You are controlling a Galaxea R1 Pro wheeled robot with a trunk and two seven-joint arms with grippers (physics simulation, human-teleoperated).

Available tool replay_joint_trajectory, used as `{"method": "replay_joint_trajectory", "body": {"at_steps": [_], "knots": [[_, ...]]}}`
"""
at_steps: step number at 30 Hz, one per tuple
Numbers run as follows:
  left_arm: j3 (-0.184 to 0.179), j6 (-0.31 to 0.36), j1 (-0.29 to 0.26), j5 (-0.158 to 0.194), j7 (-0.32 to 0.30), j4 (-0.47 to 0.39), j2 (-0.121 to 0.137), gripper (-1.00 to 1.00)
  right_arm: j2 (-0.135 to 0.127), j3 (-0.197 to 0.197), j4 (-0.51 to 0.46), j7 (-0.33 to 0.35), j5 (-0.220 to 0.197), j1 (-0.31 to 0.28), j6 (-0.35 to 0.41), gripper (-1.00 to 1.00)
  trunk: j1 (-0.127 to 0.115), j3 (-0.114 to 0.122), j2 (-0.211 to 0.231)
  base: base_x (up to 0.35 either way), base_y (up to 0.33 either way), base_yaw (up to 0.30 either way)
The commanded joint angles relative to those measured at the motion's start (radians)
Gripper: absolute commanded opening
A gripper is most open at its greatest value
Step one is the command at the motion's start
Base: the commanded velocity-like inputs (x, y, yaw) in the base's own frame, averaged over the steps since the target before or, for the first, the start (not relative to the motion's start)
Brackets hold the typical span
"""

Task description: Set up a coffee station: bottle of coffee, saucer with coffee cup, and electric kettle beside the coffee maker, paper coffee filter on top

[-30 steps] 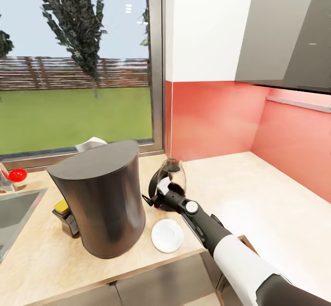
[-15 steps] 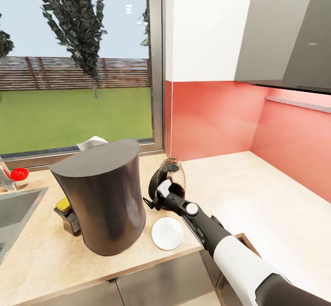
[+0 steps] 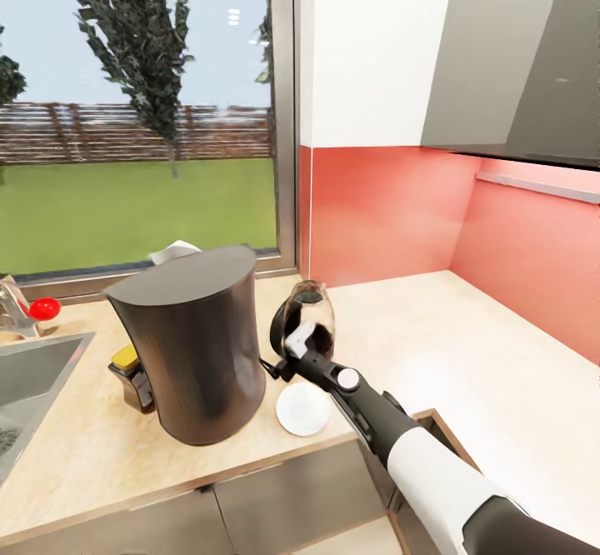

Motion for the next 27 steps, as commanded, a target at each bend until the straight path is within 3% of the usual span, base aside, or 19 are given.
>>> {"method": "replay_joint_trajectory", "body": {"at_steps": [1,12,27], "knots": [[-0.008,0.002,-0.001,0.004,0.002,0.001,0.000,1.00,0.000,-0.001,0.002,0.000,0.009,-0.001,-0.005,1.00,0.000,-0.002,-0.002,-0.033,0.000,0.000],[-0.007,0.001,-0.001,0.004,0.002,0.001,0.000,1.00,0.000,-0.001,0.013,0.000,0.009,-0.001,-0.005,1.00,0.000,-0.002,-0.002,-0.011,0.000,0.000],[-0.008,0.002,-0.001,0.004,0.002,0.001,0.000,1.00,0.000,-0.001,0.013,0.000,0.009,-0.001,-0.005,1.00,0.000,-0.002,-0.002,-0.319,0.000,0.000]]}}
